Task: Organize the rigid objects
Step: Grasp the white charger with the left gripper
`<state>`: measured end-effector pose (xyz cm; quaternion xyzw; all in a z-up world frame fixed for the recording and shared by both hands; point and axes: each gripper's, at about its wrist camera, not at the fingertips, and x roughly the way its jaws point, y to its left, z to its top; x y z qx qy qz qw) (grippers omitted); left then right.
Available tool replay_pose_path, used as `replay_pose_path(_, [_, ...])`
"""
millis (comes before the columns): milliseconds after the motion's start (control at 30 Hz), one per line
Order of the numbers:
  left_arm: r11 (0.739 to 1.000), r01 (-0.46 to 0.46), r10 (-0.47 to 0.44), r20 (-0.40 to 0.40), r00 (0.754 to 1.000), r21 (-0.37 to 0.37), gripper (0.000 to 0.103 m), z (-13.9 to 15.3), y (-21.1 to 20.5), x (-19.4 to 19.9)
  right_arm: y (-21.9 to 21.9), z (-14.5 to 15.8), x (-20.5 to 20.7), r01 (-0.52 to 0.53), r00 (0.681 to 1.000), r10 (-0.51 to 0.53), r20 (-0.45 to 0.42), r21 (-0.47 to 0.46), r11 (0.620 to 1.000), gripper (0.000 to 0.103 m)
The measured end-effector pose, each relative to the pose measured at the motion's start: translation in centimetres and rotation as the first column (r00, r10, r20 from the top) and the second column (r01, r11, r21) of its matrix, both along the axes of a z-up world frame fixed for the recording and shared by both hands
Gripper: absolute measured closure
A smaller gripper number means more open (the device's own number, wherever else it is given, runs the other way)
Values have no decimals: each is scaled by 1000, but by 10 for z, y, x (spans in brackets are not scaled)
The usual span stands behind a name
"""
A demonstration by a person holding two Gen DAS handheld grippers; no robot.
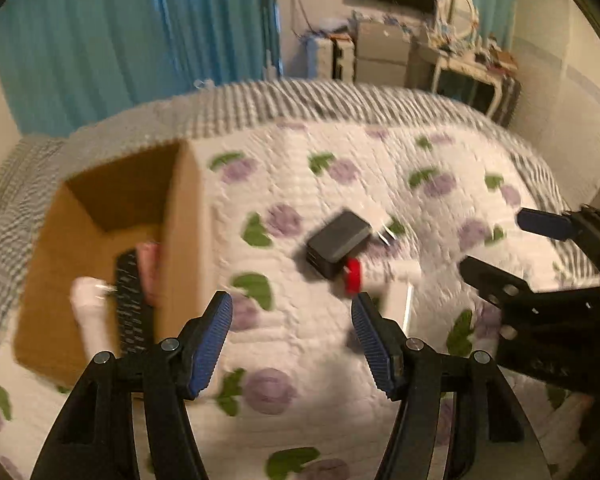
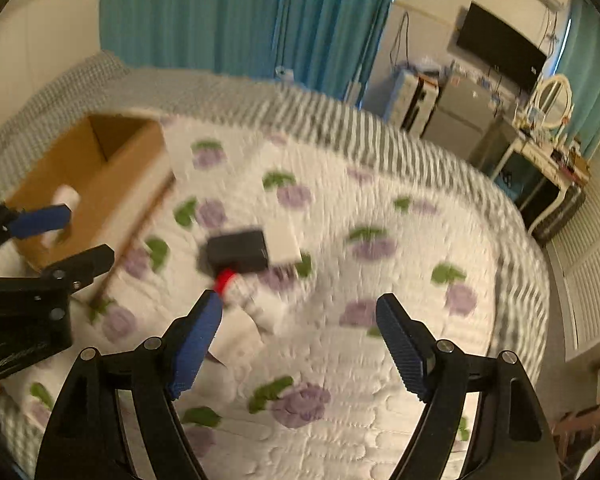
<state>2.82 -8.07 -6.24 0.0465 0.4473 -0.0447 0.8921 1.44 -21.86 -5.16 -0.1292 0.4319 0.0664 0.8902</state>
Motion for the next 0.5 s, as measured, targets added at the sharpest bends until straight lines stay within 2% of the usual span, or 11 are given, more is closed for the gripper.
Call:
replay_pose_path(67, [1000, 23, -23, -24, 999, -3, 38, -16, -11, 3, -9, -21, 10, 23, 998, -21, -63, 19, 1000, 24])
replay_pose_path(133, [999, 46, -47, -47, 998, -10, 38, -27, -22, 4, -18, -29, 18, 43, 995, -38, -97, 46, 998, 24])
replay_pose_path(267, [995, 102, -104, -79, 991, -20, 38, -46, -48, 10, -36, -37, 36, 89, 990, -82, -112, 59, 994, 24])
replay_pose_path(400, [991, 131, -132, -104, 986, -9, 38, -63, -68, 18, -44, -41, 46, 86, 989, -77, -125, 67, 994, 24])
replay_pose_path(500, [990, 139, -142, -113, 983, -37, 40, -75, -74, 24, -47, -44, 53, 76, 989, -64, -136, 85, 993, 24])
